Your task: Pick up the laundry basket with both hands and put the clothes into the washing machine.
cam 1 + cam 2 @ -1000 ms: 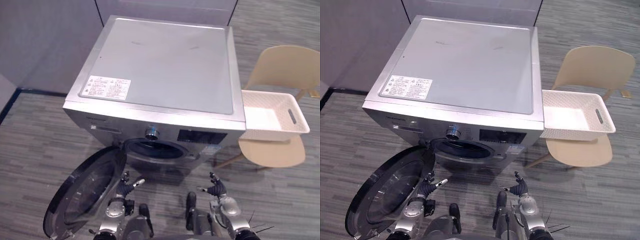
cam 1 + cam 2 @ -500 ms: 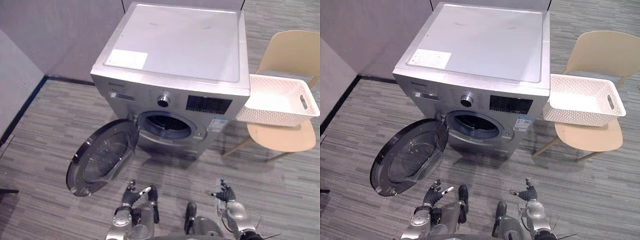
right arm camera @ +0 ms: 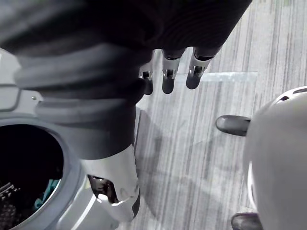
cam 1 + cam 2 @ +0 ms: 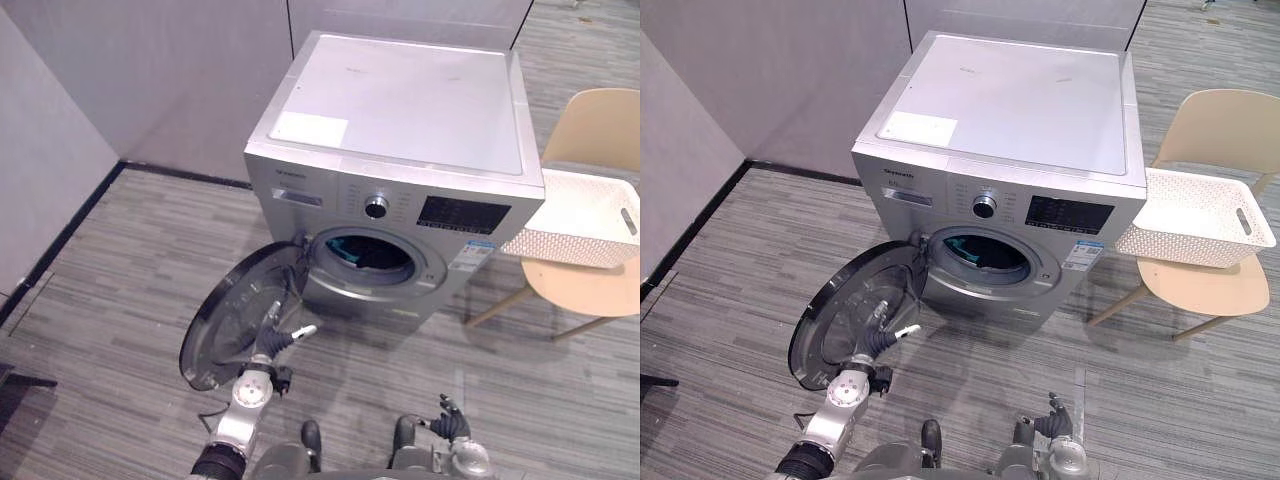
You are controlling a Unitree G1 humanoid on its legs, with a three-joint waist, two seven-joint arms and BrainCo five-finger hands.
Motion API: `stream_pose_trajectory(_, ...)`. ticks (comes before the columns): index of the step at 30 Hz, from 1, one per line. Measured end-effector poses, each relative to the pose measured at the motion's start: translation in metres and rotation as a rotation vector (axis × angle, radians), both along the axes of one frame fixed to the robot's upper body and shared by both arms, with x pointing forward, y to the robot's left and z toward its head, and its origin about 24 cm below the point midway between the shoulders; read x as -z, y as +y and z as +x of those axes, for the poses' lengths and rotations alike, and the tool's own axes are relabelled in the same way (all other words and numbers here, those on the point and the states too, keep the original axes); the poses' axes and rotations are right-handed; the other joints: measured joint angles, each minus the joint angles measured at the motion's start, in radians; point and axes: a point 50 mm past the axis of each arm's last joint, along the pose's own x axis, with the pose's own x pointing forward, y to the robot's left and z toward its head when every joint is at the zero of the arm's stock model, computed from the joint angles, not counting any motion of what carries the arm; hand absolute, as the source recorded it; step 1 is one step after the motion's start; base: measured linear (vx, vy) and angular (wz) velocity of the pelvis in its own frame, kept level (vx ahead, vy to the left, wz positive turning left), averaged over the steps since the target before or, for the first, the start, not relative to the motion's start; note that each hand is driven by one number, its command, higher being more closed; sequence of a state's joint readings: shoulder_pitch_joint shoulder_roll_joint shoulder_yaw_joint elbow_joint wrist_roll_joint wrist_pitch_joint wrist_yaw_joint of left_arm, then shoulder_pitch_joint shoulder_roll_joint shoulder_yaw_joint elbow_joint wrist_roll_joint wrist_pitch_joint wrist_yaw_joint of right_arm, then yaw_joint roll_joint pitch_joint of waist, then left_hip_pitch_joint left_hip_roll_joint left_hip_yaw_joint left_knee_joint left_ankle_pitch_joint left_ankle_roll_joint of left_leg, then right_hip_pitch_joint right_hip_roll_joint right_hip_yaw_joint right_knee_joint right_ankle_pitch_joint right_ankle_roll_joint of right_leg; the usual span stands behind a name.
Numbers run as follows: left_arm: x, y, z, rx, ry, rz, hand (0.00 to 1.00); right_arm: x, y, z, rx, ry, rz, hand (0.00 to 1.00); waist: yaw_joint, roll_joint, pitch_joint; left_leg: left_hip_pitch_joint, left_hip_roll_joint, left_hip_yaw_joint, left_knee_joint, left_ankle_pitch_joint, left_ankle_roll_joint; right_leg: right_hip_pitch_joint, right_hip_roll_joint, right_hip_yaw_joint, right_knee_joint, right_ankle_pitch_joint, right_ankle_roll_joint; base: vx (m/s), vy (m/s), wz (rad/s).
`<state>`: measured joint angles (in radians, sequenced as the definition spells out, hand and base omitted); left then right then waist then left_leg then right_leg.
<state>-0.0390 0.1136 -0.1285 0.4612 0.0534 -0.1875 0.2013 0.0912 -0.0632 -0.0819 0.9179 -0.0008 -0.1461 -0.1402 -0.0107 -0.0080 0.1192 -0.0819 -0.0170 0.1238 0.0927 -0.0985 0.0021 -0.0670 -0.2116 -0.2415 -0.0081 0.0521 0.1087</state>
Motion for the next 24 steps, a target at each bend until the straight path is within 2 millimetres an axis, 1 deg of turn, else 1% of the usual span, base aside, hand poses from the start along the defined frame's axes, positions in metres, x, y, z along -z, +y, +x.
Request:
stream_pose_trajectory(1,-0.008,0.01,0.007,-0.039,-0.034,0.017,0.0,-0.001,0.0,0.001,-0.005,-0.004,0.0,0.0,-0.002,-0.001,-0.001,0.012,0.003,0.003,-0.01,0.014,0.004,0.004,0.006,0.002,-0.009,0.007,0.011,0.17,-0.059,-0.13)
stream_pose_trajectory(2,-0.013,0.017,0.011,-0.064,-0.059,0.032,0.0,-0.001,-0.001,0.002,-0.009,-0.007,0.0,0.0,-0.004,-0.001,-0.001,0.015,0.006,0.004,-0.013,0.016,0.005,0.01,0.01,0.002,-0.017,0.008,0.011,0.18,-0.073,-0.16)
stream_pose_trajectory(4,-0.046,0.053,0.025,-0.195,-0.196,0.102,0.0,-0.002,-0.003,0.003,-0.018,-0.01,-0.011,0.0,-0.011,-0.001,-0.002,0.027,0.017,0.014,-0.023,0.016,0.005,0.021,0.028,0.002,-0.036,0.012,0.008,0.15,-0.074,-0.16)
stream_pose_trajectory(5,-0.054,0.062,0.028,-0.227,-0.229,0.118,0.0,-0.002,-0.005,0.003,-0.019,-0.01,-0.014,0.0,-0.015,-0.001,-0.002,0.031,0.018,0.014,-0.023,0.015,0.005,0.028,0.03,0.001,-0.041,0.012,0.008,0.16,-0.065,-0.09)
stream_pose_trajectory(6,-0.071,0.081,0.033,-0.293,-0.291,0.156,0.0,-0.004,-0.009,0.002,-0.022,-0.016,-0.028,0.0,-0.019,-0.001,-0.002,0.043,0.02,0.015,-0.025,0.015,0.004,0.041,0.033,0.0,-0.052,0.013,0.007,0.12,-0.044,-0.05)
stream_pose_trajectory(7,-0.076,0.088,0.034,-0.318,-0.308,0.17,0.0,-0.005,-0.011,0.002,-0.025,-0.019,-0.034,0.0,-0.021,-0.001,-0.002,0.047,0.021,0.016,-0.025,0.015,0.004,0.046,0.033,0.001,-0.054,0.013,0.007,0.13,-0.058,-0.12)
stream_pose_trajectory(8,-0.086,0.103,0.035,-0.374,-0.339,0.195,0.0,-0.007,-0.016,0.005,-0.032,-0.033,-0.05,0.0,-0.023,-0.002,-0.002,0.051,0.027,0.02,-0.025,0.014,0.003,0.047,0.034,0.003,-0.055,0.015,0.003,0.07,-0.038,-0.2)
stream_pose_trajectory(9,-0.096,0.122,0.036,-0.438,-0.36,0.233,0.0,-0.01,-0.02,0.008,-0.036,-0.047,-0.063,0.0,-0.022,-0.002,-0.001,0.051,0.032,0.026,-0.026,0.013,0.001,0.044,0.037,0.008,-0.066,0.029,-0.014,0.06,-0.023,-0.22)
stream_pose_trajectory(10,-0.098,0.13,0.036,-0.461,-0.359,0.248,0.0,-0.011,-0.022,0.009,-0.038,-0.052,-0.068,0.0,-0.022,-0.003,-0.001,0.051,0.034,0.031,-0.027,0.012,0.0,0.042,0.037,0.011,-0.067,0.034,-0.019,0.03,0.005,-0.23)
stream_pose_trajectory(11,-0.1,0.148,0.036,-0.511,-0.336,0.283,0.0,-0.013,-0.024,0.01,-0.039,-0.059,-0.074,0.0,-0.022,-0.01,-0.002,0.049,0.036,0.043,-0.026,0.012,-0.001,0.036,0.04,0.02,-0.07,0.042,-0.018,0.01,0.005,-0.25)
stream_pose_trajectory(12,-0.101,0.169,0.034,-0.563,-0.294,0.321,0.0,-0.014,-0.024,0.011,-0.041,-0.065,-0.076,0.0,-0.021,-0.025,-0.002,0.04,0.035,0.052,-0.024,0.012,-0.001,0.022,0.043,0.028,-0.07,0.046,-0.017,0.0,0.0,-0.24)
stream_pose_trajectory(13,-0.101,0.176,0.033,-0.582,-0.277,0.333,0.0,-0.014,-0.025,0.012,-0.042,-0.068,-0.076,0.0,-0.021,-0.029,-0.002,0.034,0.035,0.055,-0.024,0.011,-0.002,0.013,0.043,0.029,-0.07,0.05,-0.014,-0.03,-0.006,-0.22)
stream_pose_trajectory(15,-0.098,0.201,0.029,-0.642,-0.198,0.365,0.0,-0.015,-0.025,0.015,-0.057,-0.075,-0.067,0.0,-0.015,-0.05,0.007,-0.007,0.037,0.07,-0.017,0.01,-0.003,-0.027,0.047,0.044,-0.086,0.087,-0.019,-0.05,0.009,-0.19)
stream_pose_trajectory(16,-0.096,0.205,0.028,-0.652,-0.173,0.37,0.0,-0.015,-0.024,0.016,-0.058,-0.077,-0.065,0.0,-0.012,-0.056,0.011,-0.015,0.037,0.074,-0.014,0.01,-0.003,-0.036,0.048,0.051,-0.087,0.096,-0.02,-0.05,0.021,-0.19)
stream_pose_trajectory(18,-0.081,0.218,0.021,-0.684,-0.061,0.369,0.0,-0.016,-0.024,0.019,-0.064,-0.085,-0.062,0.0,-0.008,-0.078,0.033,-0.043,0.039,0.077,0.006,0.01,-0.002,-0.062,0.048,0.054,-0.086,0.121,-0.024,-0.05,0.027,-0.13)
stream_pose_trajectory(20,-0.07,0.222,0.015,-0.698,0.005,0.349,0.0,-0.018,-0.023,0.023,-0.072,-0.095,-0.056,0.0,-0.005,-0.089,0.049,-0.06,0.043,0.08,0.023,0.01,-0.002,-0.077,0.052,0.055,-0.084,0.136,-0.031,-0.05,0.025,-0.08)
stream_pose_trajectory(21,-0.062,0.225,0.01,-0.711,0.043,0.325,0.0,-0.019,-0.022,0.027,-0.077,-0.106,-0.054,0.0,-0.002,-0.099,0.069,-0.069,0.047,0.082,0.031,0.009,-0.003,-0.083,0.054,0.055,-0.084,0.145,-0.033,-0.07,0.019,-0.06)
stream_pose_trajectory(22,-0.057,0.226,0.006,-0.717,0.072,0.308,0.0,-0.02,-0.021,0.029,-0.08,-0.111,-0.052,0.0,0.0,-0.102,0.078,-0.079,0.052,0.083,0.035,0.003,-0.004,-0.092,0.058,0.056,-0.082,0.146,-0.033,-0.07,0.01,-0.06)
stream_pose_trajectory(23,-0.047,0.224,0.001,-0.712,0.113,0.285,0.0,-0.021,-0.021,0.031,-0.08,-0.116,-0.052,0.0,0.007,-0.104,0.08,-0.107,0.057,0.083,0.047,-0.012,0.005,-0.116,0.063,0.058,-0.083,0.146,-0.033,-0.06,0.001,-0.04)
stream_pose_trajectory(24,-0.045,0.224,0.0,-0.71,0.117,0.279,0.0,-0.021,-0.021,0.032,-0.08,-0.118,-0.051,0.0,0.008,-0.106,0.082,-0.11,0.057,0.083,0.049,-0.013,0.005,-0.118,0.063,0.059,-0.083,0.146,-0.033,-0.08,-0.013,-0.14)
